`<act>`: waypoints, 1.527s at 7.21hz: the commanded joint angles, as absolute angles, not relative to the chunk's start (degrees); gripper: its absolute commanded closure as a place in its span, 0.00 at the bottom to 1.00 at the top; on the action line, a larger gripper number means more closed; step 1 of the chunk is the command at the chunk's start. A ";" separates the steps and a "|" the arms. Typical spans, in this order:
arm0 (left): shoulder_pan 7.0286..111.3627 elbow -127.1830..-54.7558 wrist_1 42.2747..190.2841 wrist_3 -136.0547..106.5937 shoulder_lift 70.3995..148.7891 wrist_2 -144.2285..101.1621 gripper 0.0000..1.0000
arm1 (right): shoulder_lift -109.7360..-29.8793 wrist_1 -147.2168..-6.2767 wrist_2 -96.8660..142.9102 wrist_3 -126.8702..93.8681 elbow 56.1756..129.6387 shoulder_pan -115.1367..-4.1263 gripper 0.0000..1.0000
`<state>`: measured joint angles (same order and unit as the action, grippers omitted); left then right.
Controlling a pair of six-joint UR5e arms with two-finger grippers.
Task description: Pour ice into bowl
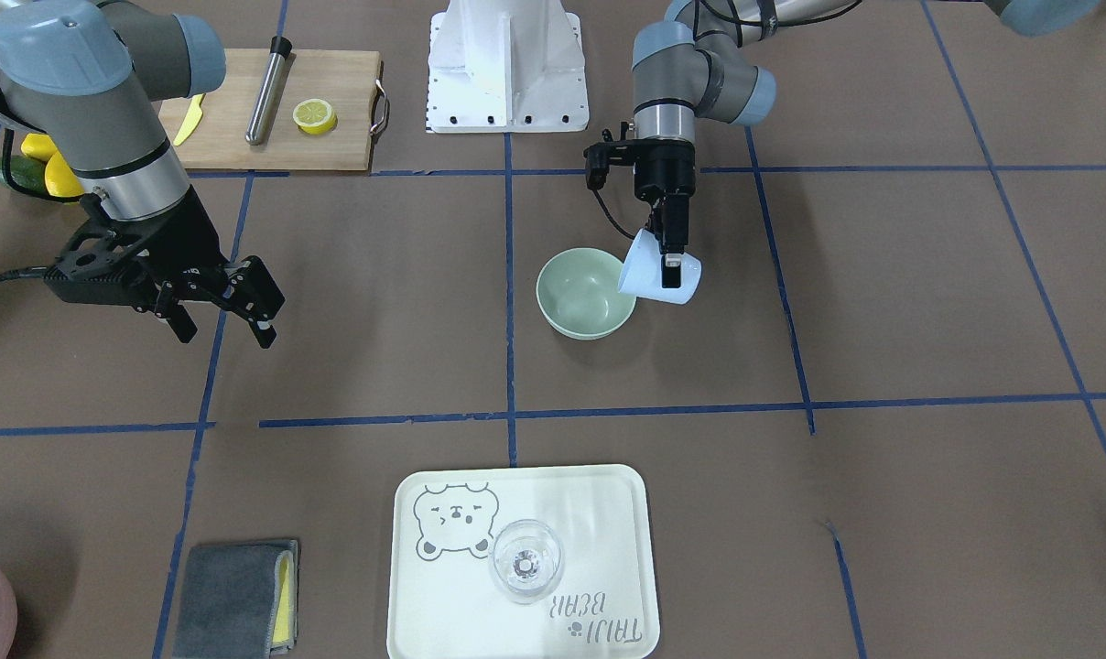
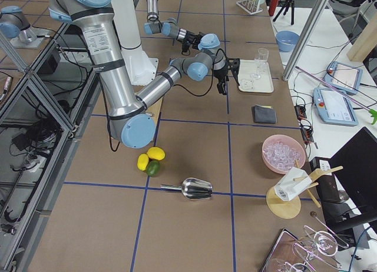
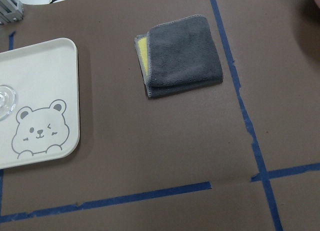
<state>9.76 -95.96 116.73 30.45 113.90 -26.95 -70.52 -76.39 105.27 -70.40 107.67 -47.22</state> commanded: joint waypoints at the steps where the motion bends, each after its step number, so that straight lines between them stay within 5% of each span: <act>1: 9.32 -96.15 113.56 37.77 114.96 -26.28 1.00 | -70.49 -76.29 105.29 -70.40 107.49 -47.20 0.00; 8: 10.10 -100.60 116.09 41.06 114.35 -26.28 1.00 | -70.14 -76.20 105.38 -71.01 107.58 -47.02 0.00; 11: 10.55 -101.60 118.82 5.16 110.06 -26.37 1.00 | -69.87 -76.20 105.38 -71.37 107.75 -46.93 0.00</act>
